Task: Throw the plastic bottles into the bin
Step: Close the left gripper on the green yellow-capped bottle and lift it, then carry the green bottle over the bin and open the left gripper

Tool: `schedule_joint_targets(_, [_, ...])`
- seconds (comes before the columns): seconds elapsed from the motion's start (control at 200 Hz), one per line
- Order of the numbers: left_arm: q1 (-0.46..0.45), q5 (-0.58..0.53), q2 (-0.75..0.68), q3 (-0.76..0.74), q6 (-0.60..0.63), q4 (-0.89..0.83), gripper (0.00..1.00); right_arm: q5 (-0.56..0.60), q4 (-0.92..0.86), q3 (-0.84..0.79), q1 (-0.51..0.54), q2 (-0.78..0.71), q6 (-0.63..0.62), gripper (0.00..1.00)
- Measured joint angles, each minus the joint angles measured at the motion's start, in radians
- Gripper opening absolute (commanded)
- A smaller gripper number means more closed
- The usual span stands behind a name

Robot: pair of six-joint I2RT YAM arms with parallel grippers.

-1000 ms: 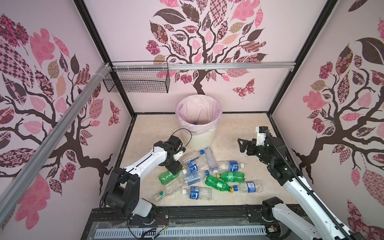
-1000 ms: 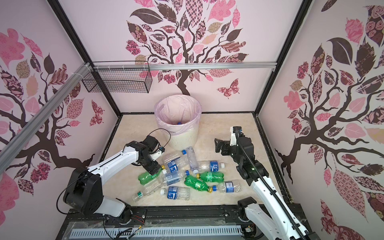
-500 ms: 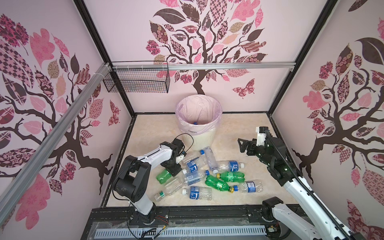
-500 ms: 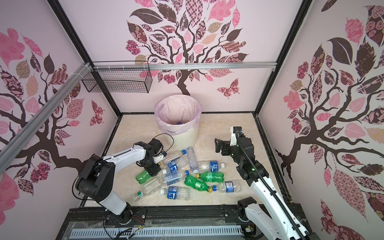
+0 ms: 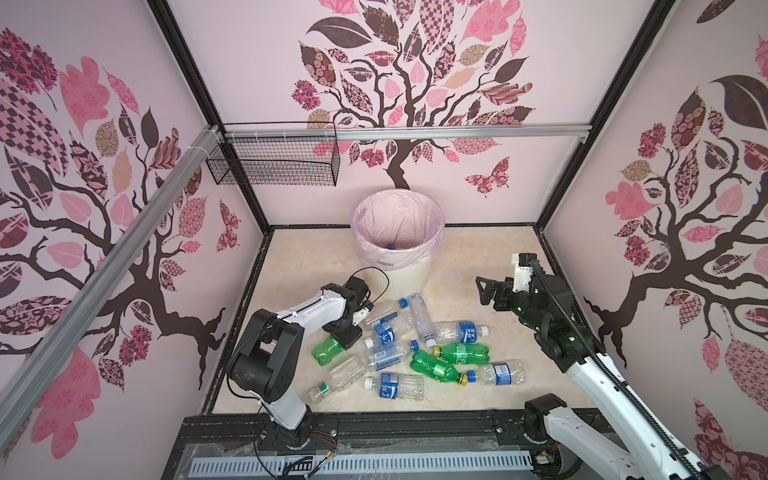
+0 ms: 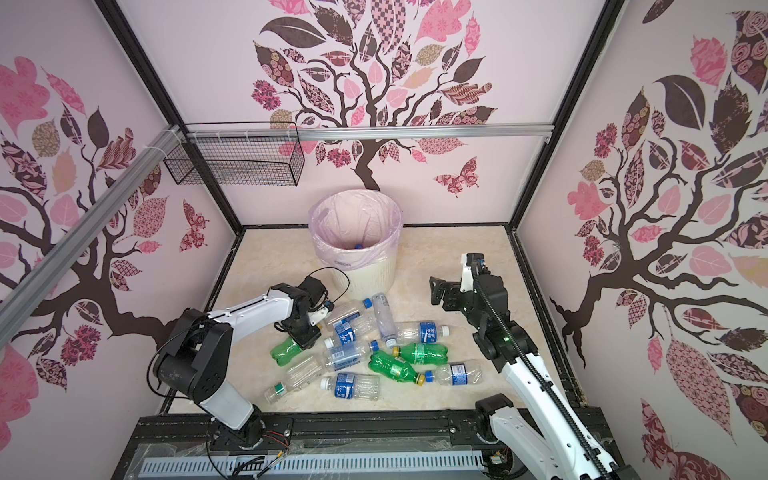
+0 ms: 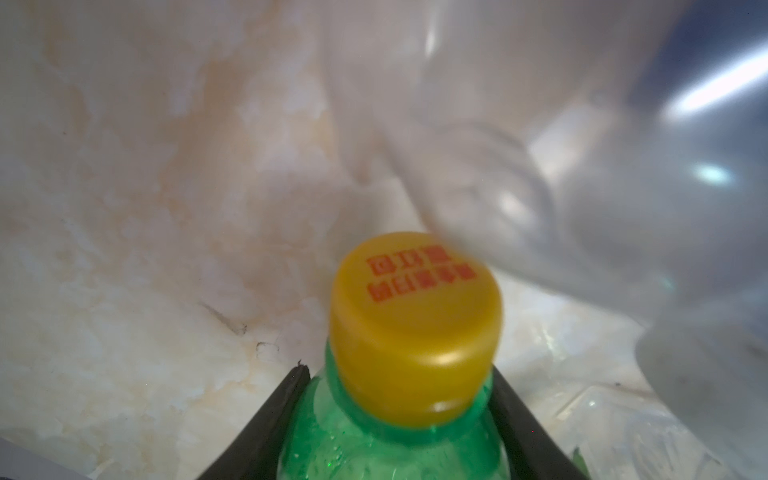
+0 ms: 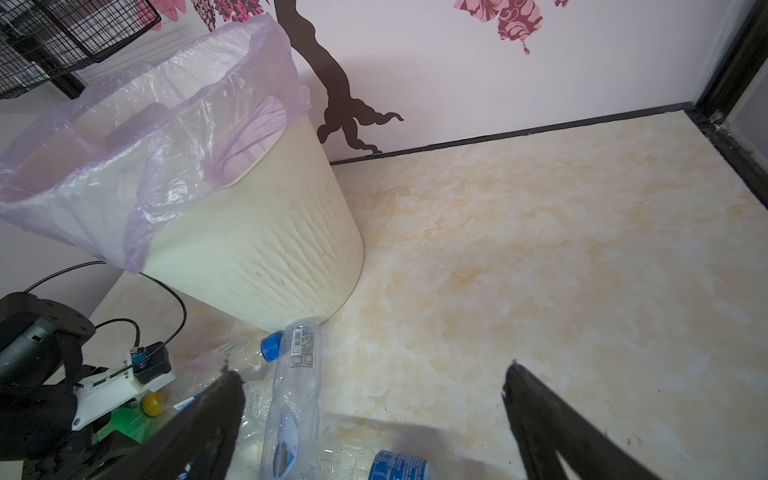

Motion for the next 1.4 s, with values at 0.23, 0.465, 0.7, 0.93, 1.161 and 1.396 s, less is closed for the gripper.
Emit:
schedule_joint_targets(0.23, [0.000,-0.003,-0.091,0.000,0.006,-0.024,0.55,0.001,0.001,0.000,0.000,0.000,0.003,1.00])
schedule_joint_targets(0.465, [0.000,-0.002,-0.242,0.000,0.005,-0.031,0.56,0.001,0.006,-0.003,0.000,0.000,0.003,1.00])
schedule_joint_targets(0.7, [0.009,0.016,-0.410,0.013,-0.014,-0.039,0.56,0.000,0.013,-0.016,0.000,0.005,0.006,1.00])
schedule_joint_targets(0.93, [0.145,0.100,-0.608,0.056,-0.068,-0.002,0.54,-0.004,0.012,-0.016,0.000,0.007,0.007,1.00])
schedule_joint_targets(1.161, [0.160,0.161,-0.768,0.077,-0.154,0.064,0.53,-0.020,0.007,-0.015,0.000,0.015,0.007,1.00])
schedule_joint_targets(1.396, [0.161,0.220,-0.938,0.079,-0.218,0.136,0.54,-0.040,-0.010,-0.011,0.000,0.035,0.007,1.00])
